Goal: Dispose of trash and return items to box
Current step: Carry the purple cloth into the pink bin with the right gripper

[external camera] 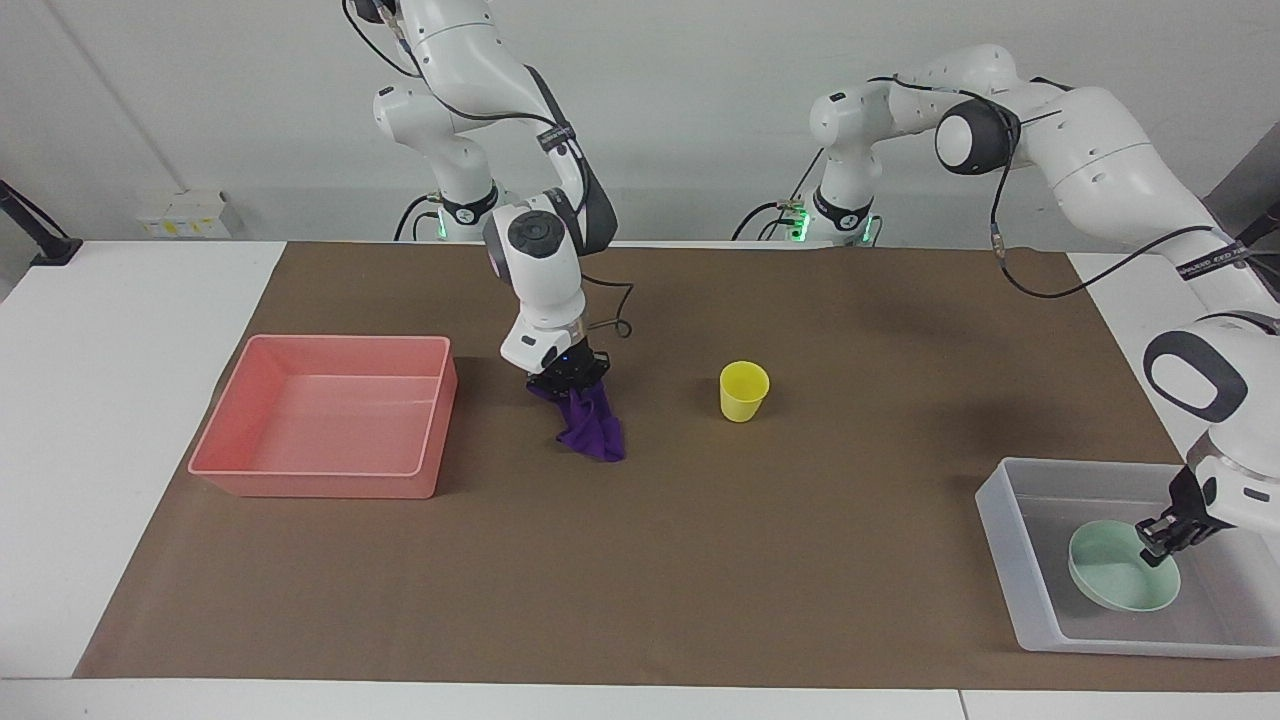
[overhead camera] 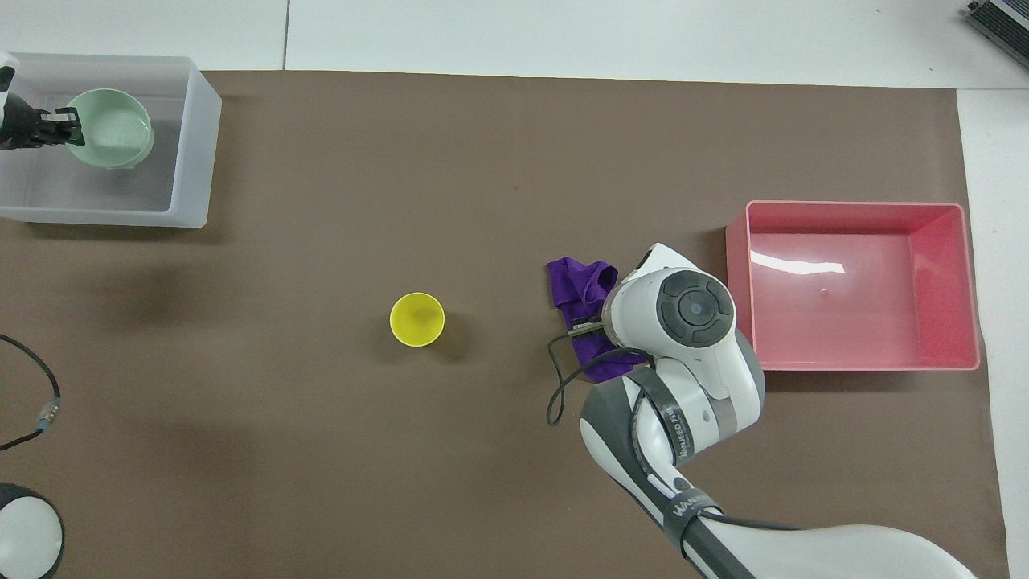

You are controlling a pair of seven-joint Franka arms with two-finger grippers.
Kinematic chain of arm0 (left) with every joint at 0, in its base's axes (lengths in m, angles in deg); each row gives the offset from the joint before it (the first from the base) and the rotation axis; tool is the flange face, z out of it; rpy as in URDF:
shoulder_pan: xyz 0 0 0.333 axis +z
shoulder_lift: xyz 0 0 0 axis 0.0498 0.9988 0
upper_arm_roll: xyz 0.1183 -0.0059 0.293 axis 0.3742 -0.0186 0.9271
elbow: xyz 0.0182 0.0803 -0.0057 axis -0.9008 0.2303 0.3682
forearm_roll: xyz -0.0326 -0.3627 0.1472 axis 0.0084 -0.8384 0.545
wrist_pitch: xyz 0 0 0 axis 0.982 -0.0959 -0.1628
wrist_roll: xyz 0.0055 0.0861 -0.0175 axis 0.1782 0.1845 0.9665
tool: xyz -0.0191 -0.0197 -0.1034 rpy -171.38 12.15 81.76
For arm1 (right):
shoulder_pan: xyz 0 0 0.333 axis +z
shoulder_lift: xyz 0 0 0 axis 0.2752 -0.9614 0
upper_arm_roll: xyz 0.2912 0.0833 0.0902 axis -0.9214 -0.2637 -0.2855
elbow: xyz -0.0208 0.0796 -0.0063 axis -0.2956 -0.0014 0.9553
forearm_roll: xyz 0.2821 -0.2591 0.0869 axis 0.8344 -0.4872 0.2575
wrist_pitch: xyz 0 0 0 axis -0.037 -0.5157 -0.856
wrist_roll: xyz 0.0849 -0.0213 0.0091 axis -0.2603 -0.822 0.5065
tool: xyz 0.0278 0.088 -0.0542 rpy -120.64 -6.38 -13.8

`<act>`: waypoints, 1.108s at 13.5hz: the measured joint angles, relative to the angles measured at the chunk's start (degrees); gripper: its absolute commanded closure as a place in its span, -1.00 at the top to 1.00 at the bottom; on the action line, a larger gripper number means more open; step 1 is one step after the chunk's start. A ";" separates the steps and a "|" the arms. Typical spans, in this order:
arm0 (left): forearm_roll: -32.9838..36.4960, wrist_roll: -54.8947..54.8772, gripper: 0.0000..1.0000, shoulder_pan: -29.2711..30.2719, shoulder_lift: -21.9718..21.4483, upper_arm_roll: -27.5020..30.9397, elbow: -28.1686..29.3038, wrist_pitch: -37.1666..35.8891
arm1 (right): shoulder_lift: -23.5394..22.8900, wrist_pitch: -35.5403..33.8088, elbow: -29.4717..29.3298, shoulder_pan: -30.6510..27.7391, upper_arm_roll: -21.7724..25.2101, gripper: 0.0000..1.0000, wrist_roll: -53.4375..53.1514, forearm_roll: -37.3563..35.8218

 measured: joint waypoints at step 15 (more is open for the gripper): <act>0.10 -4.29 1.00 0.14 -6.36 -0.96 2.23 -0.19 | 14.44 -26.19 -13.64 -11.51 0.65 -1.00 -4.33 -0.34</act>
